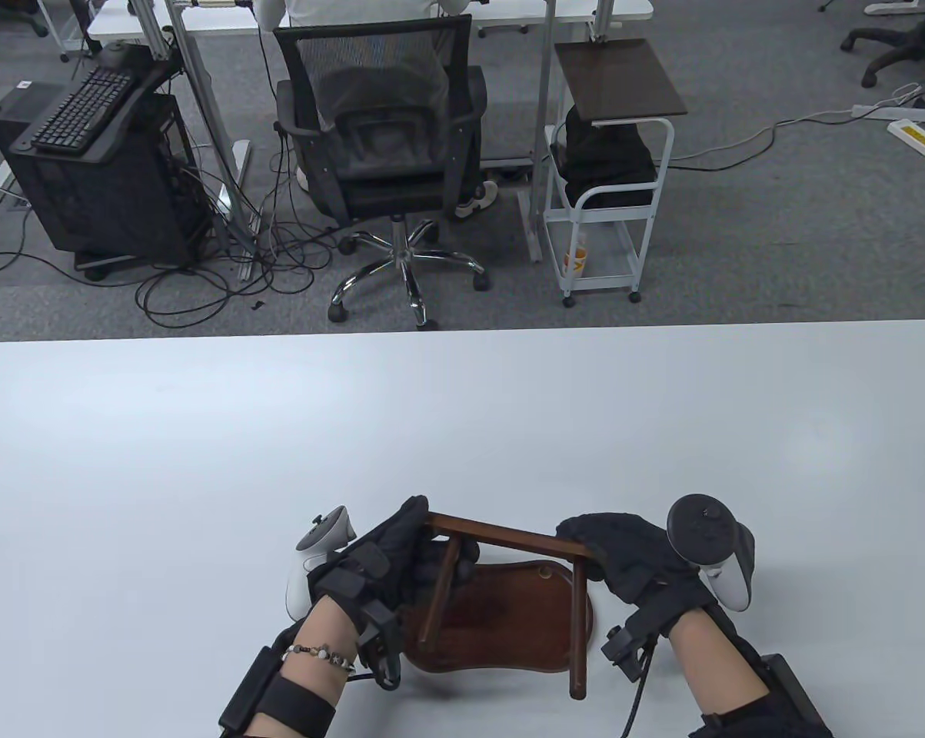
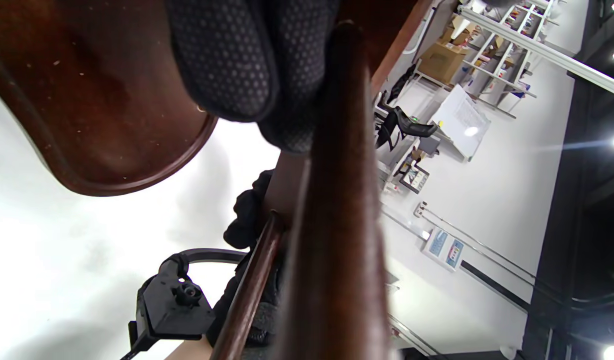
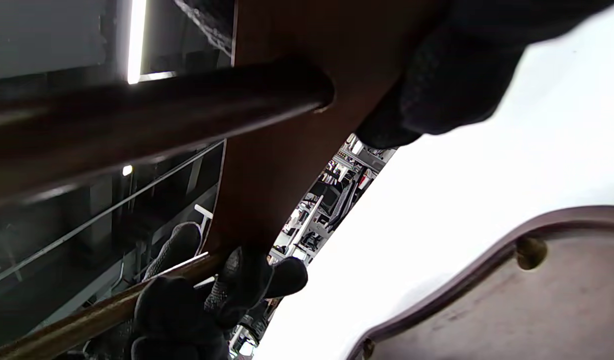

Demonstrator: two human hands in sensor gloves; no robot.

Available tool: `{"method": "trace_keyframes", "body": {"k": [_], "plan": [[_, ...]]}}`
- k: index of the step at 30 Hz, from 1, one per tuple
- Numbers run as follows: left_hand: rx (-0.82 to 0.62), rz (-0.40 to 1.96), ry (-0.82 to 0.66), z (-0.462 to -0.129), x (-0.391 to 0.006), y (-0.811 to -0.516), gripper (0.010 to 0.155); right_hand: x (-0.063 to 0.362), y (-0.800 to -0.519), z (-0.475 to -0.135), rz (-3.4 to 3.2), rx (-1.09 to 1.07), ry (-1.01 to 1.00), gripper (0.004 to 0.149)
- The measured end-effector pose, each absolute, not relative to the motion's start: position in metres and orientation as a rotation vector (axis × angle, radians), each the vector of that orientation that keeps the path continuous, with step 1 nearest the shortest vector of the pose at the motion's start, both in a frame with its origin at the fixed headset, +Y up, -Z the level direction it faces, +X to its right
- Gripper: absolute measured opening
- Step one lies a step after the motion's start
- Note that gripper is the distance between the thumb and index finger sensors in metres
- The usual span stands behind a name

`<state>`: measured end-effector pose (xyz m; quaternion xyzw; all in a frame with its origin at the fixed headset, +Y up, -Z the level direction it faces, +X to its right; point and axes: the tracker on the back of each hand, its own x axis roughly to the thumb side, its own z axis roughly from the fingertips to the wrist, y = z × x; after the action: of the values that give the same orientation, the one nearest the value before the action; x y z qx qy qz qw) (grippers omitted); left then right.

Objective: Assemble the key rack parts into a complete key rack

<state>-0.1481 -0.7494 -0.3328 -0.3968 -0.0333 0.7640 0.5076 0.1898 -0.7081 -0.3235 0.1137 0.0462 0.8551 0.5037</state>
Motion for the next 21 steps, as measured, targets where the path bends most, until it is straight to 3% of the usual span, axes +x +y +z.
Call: {"method": "trace_keyframes", "body": {"k": [5, 9, 14, 18, 21], "plan": [[-0.936, 1.806, -0.041, -0.331, -0.149, -0.752, 0.079, 0.187, -0.708, -0.323, 2.1, 0.34, 0.094, 0.046], [-0.846, 1.737, -0.086, -0.333, -0.152, -0.742, 0.077, 0.188, -0.708, -0.32, 2.083, 0.34, 0.021, 0.049], [-0.751, 1.699, -0.096, -0.334, -0.159, -0.735, 0.076, 0.201, -0.71, -0.316, 2.004, 0.16, -0.003, 0.072], [-0.68, 1.703, -0.147, -0.336, -0.163, -0.731, 0.075, 0.211, -0.724, -0.313, 1.835, -0.03, 0.155, 0.085], [-0.612, 1.689, -0.184, -0.337, -0.163, -0.728, 0.075, 0.208, -0.734, -0.311, 1.651, -0.045, 0.326, 0.09]]}}
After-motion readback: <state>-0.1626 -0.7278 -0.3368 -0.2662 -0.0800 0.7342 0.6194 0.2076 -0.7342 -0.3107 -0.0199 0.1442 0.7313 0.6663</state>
